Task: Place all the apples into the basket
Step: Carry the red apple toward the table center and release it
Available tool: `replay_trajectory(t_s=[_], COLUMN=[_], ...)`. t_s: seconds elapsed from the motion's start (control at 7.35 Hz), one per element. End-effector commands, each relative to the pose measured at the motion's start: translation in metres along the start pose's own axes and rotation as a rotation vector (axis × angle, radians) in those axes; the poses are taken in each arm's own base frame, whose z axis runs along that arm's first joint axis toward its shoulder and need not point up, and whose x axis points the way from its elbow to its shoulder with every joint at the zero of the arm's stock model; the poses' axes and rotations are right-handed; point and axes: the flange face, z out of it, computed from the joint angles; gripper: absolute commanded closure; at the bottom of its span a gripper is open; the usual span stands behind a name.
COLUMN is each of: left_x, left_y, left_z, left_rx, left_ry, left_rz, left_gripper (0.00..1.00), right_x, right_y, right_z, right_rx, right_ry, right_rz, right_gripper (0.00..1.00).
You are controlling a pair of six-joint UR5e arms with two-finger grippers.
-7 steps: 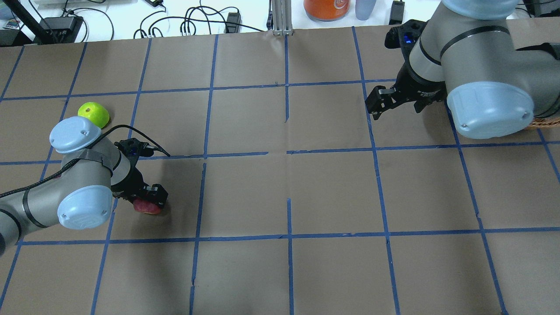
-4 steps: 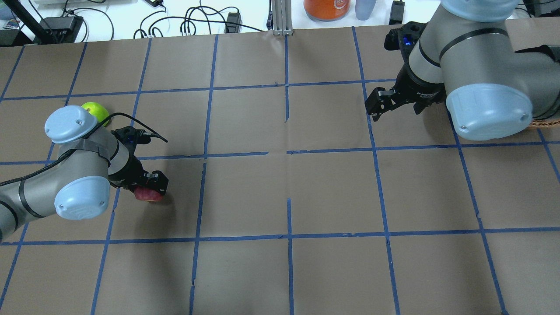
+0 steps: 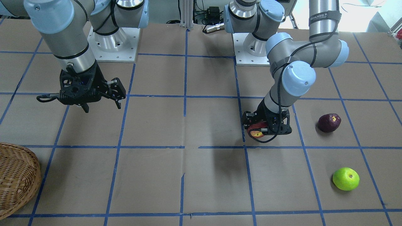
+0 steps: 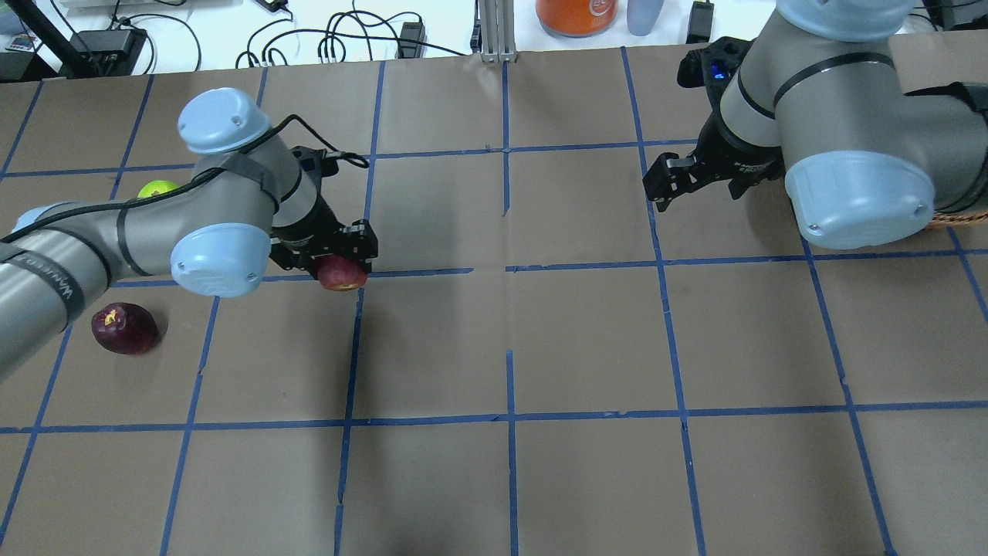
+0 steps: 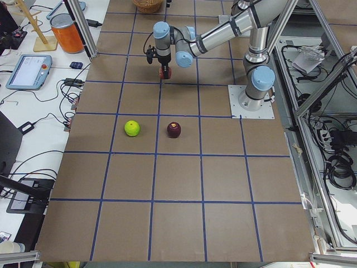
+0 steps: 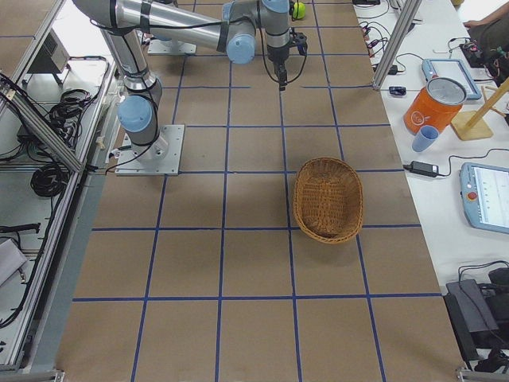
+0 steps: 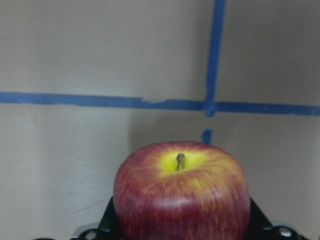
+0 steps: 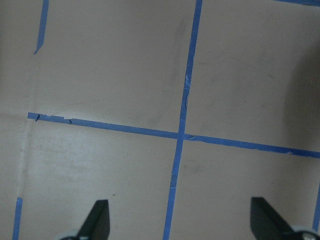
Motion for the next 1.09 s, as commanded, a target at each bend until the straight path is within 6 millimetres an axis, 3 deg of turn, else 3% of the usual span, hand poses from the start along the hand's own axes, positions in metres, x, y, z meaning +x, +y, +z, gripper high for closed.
replay_trajectory(t_s=[0.0, 0.14, 0.27, 0.41, 0.54, 0.68, 0.95], left_x=[0.109, 0.151, 0.184, 0.193, 0.195, 0.197, 0.197], left_y=[-0.006, -0.01, -0.009, -0.002, -0.005, -0.005, -0.004], left_z=[0.014, 0.019, 0.039, 0.053, 0.058, 0.059, 0.054], left_rx=[0.009, 0.012, -0.004, -0.02, -0.024, -0.022, -0.013], left_ry=[0.011, 0.034, 0.027, 0.01, 0.008, 0.006, 0.009], left_rz=[-0.028, -0.092, -0.098, -0.072, -0.072, -0.067, -0.065], left_gripper=[0.68, 0.68, 0.68, 0.68, 0.6, 0.04, 0.0], right_x=[0.0, -0.001, -0.005, -0.005, -0.005, -0.006, -0.006], right_y=[0.001, 0.007, 0.023, 0.026, 0.022, 0.026, 0.027], right_z=[-0.003, -0.009, -0.028, -0.039, -0.045, -0.046, -0.043], right_rx=[0.002, -0.028, -0.078, -0.079, -0.087, -0.113, -0.118], right_ry=[0.001, -0.001, -0.01, -0.009, -0.008, -0.017, -0.017], right_rz=[-0.002, -0.001, 0.007, 0.01, 0.011, 0.013, 0.003], right_gripper=[0.0, 0.0, 0.0, 0.0, 0.0, 0.0, 0.0])
